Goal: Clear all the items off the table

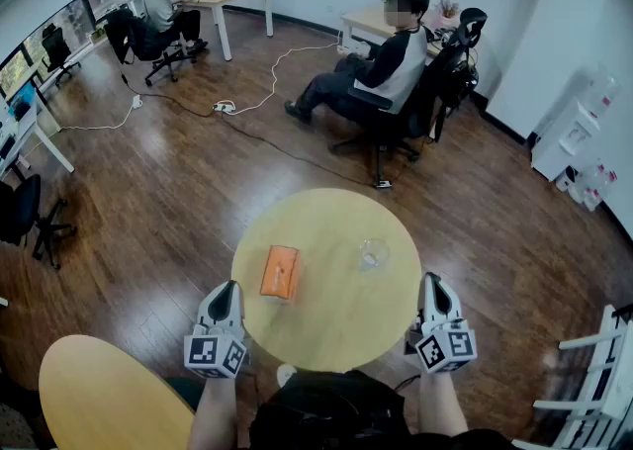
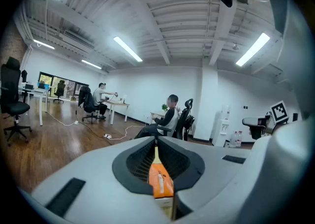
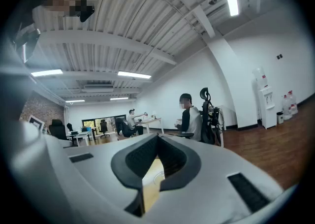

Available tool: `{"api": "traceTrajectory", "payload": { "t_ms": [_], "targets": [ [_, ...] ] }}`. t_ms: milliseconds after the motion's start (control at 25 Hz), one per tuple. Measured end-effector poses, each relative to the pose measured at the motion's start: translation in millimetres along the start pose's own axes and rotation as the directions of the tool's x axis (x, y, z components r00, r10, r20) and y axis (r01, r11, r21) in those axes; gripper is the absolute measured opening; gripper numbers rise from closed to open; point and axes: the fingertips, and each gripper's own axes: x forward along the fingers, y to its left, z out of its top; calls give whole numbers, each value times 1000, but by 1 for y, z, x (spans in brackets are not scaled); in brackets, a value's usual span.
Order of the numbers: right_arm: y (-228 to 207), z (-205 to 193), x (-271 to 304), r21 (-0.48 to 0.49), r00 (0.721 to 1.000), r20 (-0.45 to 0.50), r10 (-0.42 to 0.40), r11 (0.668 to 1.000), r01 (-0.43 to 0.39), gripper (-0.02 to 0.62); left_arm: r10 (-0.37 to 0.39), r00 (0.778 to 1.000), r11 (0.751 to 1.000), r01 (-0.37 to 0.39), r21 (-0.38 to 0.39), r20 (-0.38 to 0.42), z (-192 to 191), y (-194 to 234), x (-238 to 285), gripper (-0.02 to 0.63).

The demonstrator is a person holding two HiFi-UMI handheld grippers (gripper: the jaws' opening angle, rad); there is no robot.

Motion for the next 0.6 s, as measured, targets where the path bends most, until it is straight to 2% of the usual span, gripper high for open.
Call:
{"api": "traceTrajectory", "payload": {
  "t_ms": [80,240,280,360,400,520,560,600],
  "targets": [
    [1,0,9,3,1000,-4,4,1000,-4,3,-3,999,1000,3,2,-42,-10,1,18,83],
    [-3,-5,19,5,1000,-17,6,1000,-6,3,-7,992,1000,5,-18,-124,-38,6,48,94],
    [-4,-5,20,5,1000,-20,5,1000,-5,3,-13,987,1000,9,-26,-159,-48,5,56,134],
    [-11,-8,21,6,999,-35,-3,1000,3,3,-23,968,999,11,-46,-250,-73,3,74,264],
    [-15,-10,21,6,999,-47,-10,1000,10,3,-23,956,999,8,-52,-294,-84,1,83,296],
    [-22,-17,22,6,996,-81,-23,1000,24,3,-20,917,999,0,-51,-397,-116,-4,106,298],
    [-23,-20,23,9,996,-89,-23,1000,24,3,-16,902,999,-6,-50,-432,-128,-5,113,312],
    [-25,-23,23,12,995,-96,-21,1000,22,3,-7,884,999,-18,-49,-467,-140,-4,120,355]
  ]
}}
